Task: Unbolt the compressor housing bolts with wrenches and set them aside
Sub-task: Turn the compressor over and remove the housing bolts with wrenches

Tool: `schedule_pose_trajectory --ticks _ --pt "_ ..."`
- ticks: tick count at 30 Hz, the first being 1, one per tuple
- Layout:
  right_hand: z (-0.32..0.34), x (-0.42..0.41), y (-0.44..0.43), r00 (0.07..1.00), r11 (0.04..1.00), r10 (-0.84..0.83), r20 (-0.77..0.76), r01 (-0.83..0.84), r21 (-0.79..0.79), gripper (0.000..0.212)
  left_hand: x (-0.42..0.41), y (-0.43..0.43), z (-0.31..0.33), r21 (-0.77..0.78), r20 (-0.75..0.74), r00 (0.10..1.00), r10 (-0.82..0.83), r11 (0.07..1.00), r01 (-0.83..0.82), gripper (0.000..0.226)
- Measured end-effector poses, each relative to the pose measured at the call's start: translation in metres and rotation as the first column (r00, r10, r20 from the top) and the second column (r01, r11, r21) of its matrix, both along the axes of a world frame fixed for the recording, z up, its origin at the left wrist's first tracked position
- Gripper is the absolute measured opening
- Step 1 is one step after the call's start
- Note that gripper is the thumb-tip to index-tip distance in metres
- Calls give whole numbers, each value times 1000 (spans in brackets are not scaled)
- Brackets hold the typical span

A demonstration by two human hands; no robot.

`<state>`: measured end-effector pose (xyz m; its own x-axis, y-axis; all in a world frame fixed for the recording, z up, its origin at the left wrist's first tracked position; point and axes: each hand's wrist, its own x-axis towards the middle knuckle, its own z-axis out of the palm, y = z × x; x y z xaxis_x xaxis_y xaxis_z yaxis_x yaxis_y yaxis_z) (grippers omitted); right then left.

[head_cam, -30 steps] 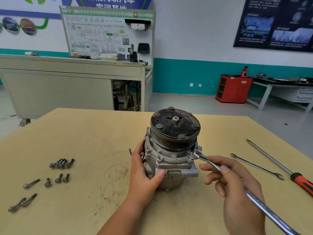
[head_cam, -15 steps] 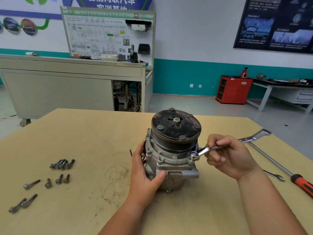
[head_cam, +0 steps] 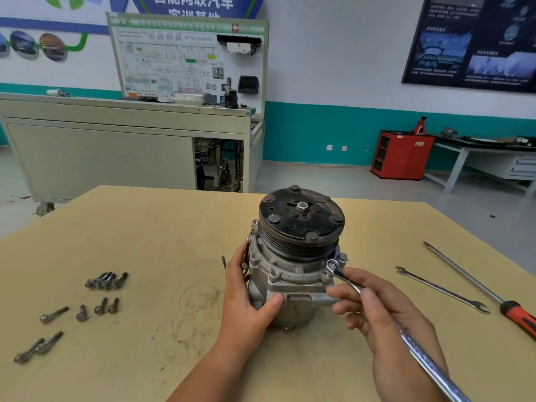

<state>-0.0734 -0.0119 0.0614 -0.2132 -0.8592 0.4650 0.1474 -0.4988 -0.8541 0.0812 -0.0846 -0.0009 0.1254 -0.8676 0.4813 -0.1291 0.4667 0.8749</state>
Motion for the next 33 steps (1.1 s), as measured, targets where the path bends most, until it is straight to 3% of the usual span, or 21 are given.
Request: schedule_pose_trajectory --ticks 6,10,14,17,19,21,23,24,26,30,33 --pt "-3 0 -6 996 997 -83 -34 83 -6 34 0 -2 -1 5 2 1000 3 1000 -3 87" --pt "18 -30 -31 959 948 233 162 -261 183 20 1 -2 -1 14 -3 1000 -5 1000 5 86" --pt "45 -47 -73 877 812 472 93 -473 341 42 1 -2 0 13 -12 1000 -16 1000 17 85" --pt "41 -48 -84 811 752 551 198 -585 303 35 1 -2 -1 10 -7 1000 -15 1000 16 85" --pt "30 -52 -79 727 753 554 406 -645 127 26 1 -2 0 6 -4 1000 -14 1000 14 84" --pt "16 -54 -60 684 820 500 531 -571 -38 15 0 -2 0 5 -4 1000 -13 1000 13 83" --pt "5 -47 -38 843 947 301 447 -321 -31 10 0 -3 0 6 -6 1000 -14 1000 14 83" --pt "-1 -41 -30 909 983 180 377 -183 -27 21 0 -3 0 6 -7 1000 -13 1000 13 84" --pt "-6 -24 -17 969 1000 9 248 -4 -23 36 0 -3 0 5 -5 1000 -9 1000 9 85" --pt "-2 3 -4 993 994 -109 42 110 -14 19 0 -2 0 -6 -7 1000 -3 1000 3 84" --pt "4 8 -2 990 991 -133 -41 132 -20 21 0 -2 -1 -13 -3 1000 -4 1000 4 85"
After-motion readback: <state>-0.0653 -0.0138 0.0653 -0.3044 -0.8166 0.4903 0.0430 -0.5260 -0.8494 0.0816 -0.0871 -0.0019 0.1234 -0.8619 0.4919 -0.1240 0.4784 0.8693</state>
